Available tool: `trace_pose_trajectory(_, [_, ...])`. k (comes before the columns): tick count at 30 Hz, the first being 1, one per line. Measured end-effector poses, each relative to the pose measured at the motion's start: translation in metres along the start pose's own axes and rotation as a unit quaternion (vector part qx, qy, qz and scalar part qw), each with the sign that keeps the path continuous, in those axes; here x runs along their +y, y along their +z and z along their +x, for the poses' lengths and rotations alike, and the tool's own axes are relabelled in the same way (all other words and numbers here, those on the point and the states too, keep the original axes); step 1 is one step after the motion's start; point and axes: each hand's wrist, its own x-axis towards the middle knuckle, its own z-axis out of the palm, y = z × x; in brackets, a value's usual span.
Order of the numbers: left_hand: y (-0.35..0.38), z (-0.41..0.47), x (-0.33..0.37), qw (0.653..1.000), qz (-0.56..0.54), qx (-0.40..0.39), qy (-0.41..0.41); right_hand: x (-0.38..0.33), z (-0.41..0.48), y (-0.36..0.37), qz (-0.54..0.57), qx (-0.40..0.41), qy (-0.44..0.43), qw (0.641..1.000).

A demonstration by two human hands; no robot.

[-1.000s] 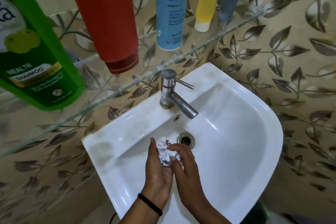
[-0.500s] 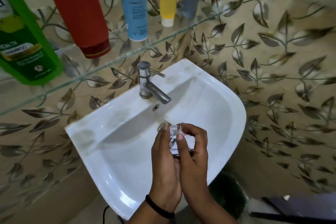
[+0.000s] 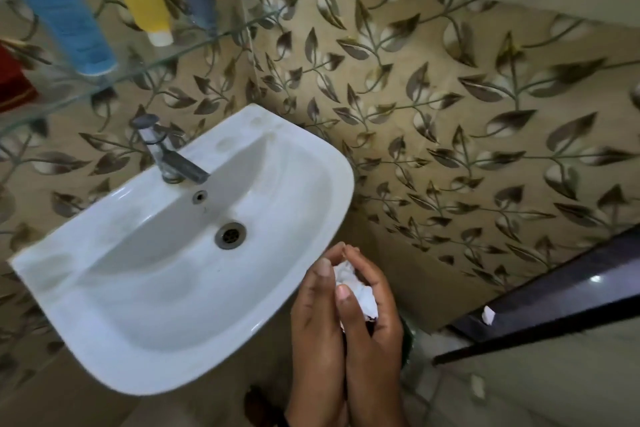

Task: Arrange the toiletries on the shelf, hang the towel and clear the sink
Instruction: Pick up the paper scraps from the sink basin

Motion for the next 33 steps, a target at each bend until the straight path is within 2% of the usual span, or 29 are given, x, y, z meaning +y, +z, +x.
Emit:
trace_pose_trajectory(1, [0.007, 0.000, -0.003, 0.999, -0.040, -0.010, -0.013, -0.001, 0.000, -0.008, 0.006, 0.021, 0.004, 1.000])
trace_pose_trajectory(5, [0.036, -0.010, -0.021, 0.998, -0.039, -0.035, -0.028, 0.003, -0.002, -0.046, 0.010, 0.083, 0.008, 0.996])
trace_pose_trajectory(7, [0.043, -0.008, -0.033, 0.998, -0.046, -0.023, -0.033, 0.005, 0.001, -0.059, 0.012, 0.115, -0.005, 0.993])
trace_pose_trajectory(10, [0.054, 0.000, -0.047, 0.999, 0.005, 0.001, -0.032, 0.014, 0.009, -0.076, 0.011, 0.171, 0.001, 0.985])
trace_pose_trajectory(13, [0.059, 0.009, -0.068, 0.999, 0.015, -0.014, -0.038, 0.025, 0.019, -0.091, 0.060, 0.185, 0.046, 0.980])
trace_pose_trajectory(16, [0.061, 0.021, -0.099, 0.998, 0.018, -0.033, -0.052, 0.047, 0.026, -0.108, 0.074, 0.168, 0.049, 0.982])
trace_pose_trajectory(18, [0.060, 0.029, -0.125, 0.996, 0.023, -0.040, -0.071, 0.069, 0.029, -0.120, 0.089, 0.178, 0.054, 0.979])
trace_pose_trajectory(21, [0.050, 0.038, -0.168, 0.992, 0.024, -0.068, -0.102, 0.107, 0.031, -0.135, 0.176, 0.196, 0.086, 0.961])
trace_pose_trajectory(24, [0.043, 0.051, -0.219, 0.992, 0.011, -0.031, -0.124, 0.158, 0.032, -0.160, 0.149, 0.260, 0.093, 0.949])
trace_pose_trajectory(26, [0.040, 0.056, -0.252, 0.990, 0.022, -0.034, -0.137, 0.190, 0.032, -0.174, 0.126, 0.297, 0.109, 0.940])
trace_pose_trajectory(30, [0.027, 0.075, -0.313, 0.987, 0.065, 0.004, -0.144, 0.251, 0.026, -0.198, 0.200, 0.329, 0.145, 0.912])
trace_pose_trajectory(33, [0.007, 0.095, -0.356, 0.984, 0.091, -0.029, -0.152, 0.291, 0.026, -0.216, 0.113, 0.327, 0.172, 0.922])
